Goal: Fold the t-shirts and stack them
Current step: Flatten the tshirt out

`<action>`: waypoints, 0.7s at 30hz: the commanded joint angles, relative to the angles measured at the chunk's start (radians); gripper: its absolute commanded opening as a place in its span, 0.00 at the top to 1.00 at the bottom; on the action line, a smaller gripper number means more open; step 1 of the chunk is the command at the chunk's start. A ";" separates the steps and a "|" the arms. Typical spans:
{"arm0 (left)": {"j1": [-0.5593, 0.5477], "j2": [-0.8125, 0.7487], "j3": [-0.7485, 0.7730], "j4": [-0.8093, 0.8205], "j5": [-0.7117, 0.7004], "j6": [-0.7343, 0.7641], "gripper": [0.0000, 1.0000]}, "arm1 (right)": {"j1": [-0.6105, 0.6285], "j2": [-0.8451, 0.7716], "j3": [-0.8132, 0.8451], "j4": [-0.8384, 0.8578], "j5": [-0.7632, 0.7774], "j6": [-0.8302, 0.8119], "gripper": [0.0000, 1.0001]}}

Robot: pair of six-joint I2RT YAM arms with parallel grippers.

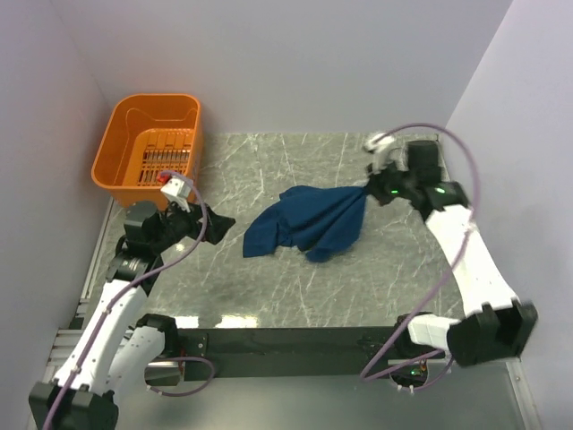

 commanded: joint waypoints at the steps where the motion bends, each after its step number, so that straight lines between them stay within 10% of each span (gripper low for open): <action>1: -0.044 0.073 0.018 0.062 0.026 -0.009 0.01 | -0.151 -0.150 0.001 0.036 -0.024 -0.029 1.00; 21: -0.347 0.932 0.567 -0.034 -0.220 0.087 0.08 | -0.309 -0.239 -0.270 0.146 0.040 -0.025 1.00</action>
